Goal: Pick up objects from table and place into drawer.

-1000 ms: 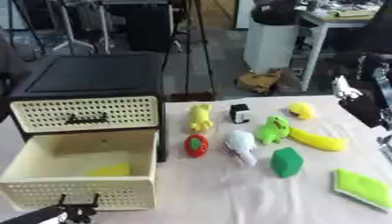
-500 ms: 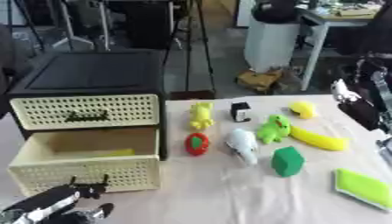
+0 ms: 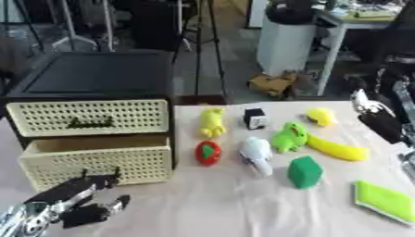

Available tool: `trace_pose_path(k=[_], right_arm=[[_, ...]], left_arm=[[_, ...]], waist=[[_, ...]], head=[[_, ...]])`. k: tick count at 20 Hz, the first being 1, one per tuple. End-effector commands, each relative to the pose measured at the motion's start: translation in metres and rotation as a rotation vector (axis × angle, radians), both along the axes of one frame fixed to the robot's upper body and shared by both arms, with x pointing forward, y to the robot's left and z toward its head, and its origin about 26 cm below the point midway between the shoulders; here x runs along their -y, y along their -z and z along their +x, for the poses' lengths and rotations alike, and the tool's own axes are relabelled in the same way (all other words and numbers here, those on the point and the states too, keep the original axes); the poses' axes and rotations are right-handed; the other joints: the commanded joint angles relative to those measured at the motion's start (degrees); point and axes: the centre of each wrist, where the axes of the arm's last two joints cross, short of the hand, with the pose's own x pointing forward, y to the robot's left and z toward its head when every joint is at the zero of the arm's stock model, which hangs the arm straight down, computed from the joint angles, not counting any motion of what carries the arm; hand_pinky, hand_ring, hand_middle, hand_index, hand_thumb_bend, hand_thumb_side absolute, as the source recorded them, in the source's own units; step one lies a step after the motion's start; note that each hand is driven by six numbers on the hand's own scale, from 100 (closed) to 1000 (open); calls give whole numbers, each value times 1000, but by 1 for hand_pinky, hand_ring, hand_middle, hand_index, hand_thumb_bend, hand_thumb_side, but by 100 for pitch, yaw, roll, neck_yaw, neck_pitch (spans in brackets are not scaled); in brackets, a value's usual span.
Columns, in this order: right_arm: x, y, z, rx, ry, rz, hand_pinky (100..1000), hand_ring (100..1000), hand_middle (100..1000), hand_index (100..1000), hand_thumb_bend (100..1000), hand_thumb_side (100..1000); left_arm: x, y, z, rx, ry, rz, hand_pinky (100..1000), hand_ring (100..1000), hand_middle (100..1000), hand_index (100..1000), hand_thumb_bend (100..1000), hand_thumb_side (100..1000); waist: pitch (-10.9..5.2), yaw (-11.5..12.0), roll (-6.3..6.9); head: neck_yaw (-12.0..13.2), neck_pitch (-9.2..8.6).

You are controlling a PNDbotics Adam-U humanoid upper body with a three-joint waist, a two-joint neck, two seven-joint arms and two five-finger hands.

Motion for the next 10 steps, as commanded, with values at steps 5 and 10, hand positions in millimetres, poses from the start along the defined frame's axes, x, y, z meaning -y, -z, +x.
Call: trace_pose_path(k=[5, 10], right_arm=[[-5, -12, 8, 30, -18, -5, 594, 698, 742, 782, 100, 636], [-7, -13, 10, 34, -28, -5, 594, 698, 741, 781, 100, 637]], left_arm=[[-8, -15, 26, 172, -130, 10, 848, 886, 950, 941, 337, 1000], [-9, -23, 29, 279, -155, -77, 754, 808, 878, 864, 409, 1000]], waist=[[17, -65, -29], [87, -126, -69]], head=[[50, -129], [62, -204]])
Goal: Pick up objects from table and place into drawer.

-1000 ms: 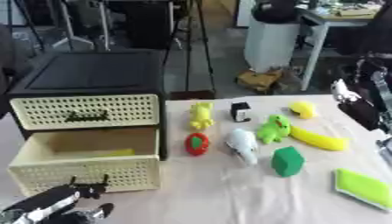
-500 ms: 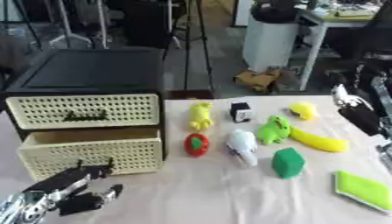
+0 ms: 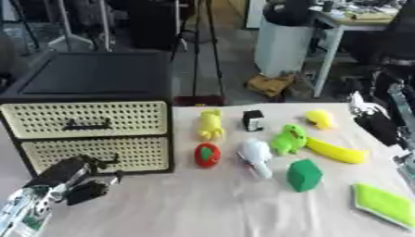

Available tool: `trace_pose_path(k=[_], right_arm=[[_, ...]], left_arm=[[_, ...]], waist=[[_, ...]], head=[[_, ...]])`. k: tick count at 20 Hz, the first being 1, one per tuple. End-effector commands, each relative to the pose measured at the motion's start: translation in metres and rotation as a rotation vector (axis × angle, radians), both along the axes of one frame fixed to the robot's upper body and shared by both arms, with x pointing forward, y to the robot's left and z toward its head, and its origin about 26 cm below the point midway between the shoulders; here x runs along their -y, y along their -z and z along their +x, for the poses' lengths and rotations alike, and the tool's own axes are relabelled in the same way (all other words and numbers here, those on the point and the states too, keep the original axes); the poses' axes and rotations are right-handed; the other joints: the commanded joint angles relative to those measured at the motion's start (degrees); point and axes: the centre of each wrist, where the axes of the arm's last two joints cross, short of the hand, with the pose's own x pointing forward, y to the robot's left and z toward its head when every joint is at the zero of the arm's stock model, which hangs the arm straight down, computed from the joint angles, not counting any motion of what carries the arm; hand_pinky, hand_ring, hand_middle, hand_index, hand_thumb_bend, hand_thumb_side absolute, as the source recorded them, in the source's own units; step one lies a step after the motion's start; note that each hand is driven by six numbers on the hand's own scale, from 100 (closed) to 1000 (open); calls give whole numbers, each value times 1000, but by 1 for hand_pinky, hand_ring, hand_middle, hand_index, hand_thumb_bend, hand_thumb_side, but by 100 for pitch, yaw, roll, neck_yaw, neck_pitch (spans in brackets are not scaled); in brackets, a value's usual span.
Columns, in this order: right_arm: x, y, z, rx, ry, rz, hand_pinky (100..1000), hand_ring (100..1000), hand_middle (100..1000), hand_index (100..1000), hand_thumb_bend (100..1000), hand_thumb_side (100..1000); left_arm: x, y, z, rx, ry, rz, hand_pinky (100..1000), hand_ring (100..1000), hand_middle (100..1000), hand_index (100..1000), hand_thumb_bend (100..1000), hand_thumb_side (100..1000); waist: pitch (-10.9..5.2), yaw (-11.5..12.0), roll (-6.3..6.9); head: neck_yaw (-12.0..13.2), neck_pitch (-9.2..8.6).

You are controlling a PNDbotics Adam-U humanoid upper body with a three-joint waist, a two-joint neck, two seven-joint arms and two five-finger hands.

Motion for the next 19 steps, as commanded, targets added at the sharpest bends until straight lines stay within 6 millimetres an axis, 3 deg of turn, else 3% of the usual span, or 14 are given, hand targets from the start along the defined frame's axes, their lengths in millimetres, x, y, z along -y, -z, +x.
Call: trace_pose_path(k=[1, 5, 13, 19], right_arm=[[1, -10, 2, 23, -6, -21, 594, 697, 740, 780, 100, 637], [3, -9, 1, 23, 0, -20, 594, 696, 735, 779, 100, 637], [5, -3, -1, 9, 3, -16, 598, 697, 730, 780, 100, 639], [4, -4, -4, 20, 2, -13, 598, 697, 726, 780, 100, 640]], left_arm=[[-5, -21, 1, 117, -2, -66, 688, 751, 834, 825, 434, 1000], [-12, -49, -18, 221, 65, -205, 598, 633, 760, 746, 441, 1000], [-39, -106, -66, 382, 216, -527, 506, 540, 681, 706, 479, 1000], [-56, -123, -85, 483, 225, -624, 467, 493, 622, 681, 486, 1000]], waist=[[-28, -21, -13], [-14, -24, -32], [-119, 45, -45], [-146, 60, -59]], head=[[8, -90], [-3, -105], [-50, -76], [6, -61]])
